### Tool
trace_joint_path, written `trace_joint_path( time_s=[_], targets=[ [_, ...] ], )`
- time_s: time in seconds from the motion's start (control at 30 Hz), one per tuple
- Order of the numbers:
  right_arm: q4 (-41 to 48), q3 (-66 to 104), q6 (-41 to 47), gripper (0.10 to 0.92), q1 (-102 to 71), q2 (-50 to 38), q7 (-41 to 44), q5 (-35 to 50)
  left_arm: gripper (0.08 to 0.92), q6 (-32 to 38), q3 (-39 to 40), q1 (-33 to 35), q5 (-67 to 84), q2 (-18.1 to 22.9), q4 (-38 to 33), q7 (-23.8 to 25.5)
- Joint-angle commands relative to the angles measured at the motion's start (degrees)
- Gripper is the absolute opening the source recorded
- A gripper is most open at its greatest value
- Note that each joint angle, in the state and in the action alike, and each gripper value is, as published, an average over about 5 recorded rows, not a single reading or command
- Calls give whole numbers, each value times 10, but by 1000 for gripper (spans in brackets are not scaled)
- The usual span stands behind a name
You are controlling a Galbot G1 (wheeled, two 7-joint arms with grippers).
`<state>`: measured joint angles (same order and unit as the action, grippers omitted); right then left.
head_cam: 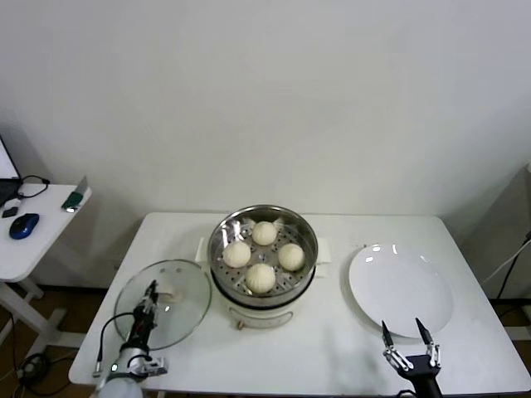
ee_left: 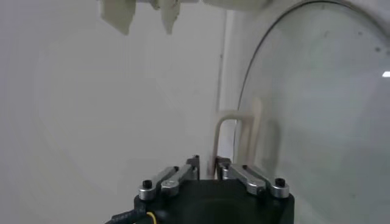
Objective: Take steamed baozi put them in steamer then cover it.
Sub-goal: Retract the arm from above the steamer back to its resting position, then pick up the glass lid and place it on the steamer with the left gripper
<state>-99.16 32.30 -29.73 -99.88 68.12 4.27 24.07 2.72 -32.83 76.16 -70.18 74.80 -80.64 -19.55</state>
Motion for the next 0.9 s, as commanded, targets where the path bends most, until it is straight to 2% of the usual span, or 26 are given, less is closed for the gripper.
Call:
trace_joint_path(
  time_s=[0.03, 0.17, 0.43, 0.67, 0.9],
  targets=[
    [-1, 2, -2, 823, -1, 1, -1, 0, 205, -1, 0, -2, 2, 1, 1, 2],
    [-1, 2, -2, 823, -1, 2, -1, -2, 140, -2, 1, -4, -4, 5, 3, 2],
    [-4, 4, -2, 823, -1, 2, -2, -5, 139, -6, -1, 3, -1, 4, -11, 2],
    [-5, 11, -1, 823, -1, 2, -6, -14, 139, -21, -11, 25, 30, -31, -107, 30],
    [-3, 17, -2, 823, 1, 1, -9, -24, 139, -56, -26, 38, 81, -96, -217, 95]
  ],
)
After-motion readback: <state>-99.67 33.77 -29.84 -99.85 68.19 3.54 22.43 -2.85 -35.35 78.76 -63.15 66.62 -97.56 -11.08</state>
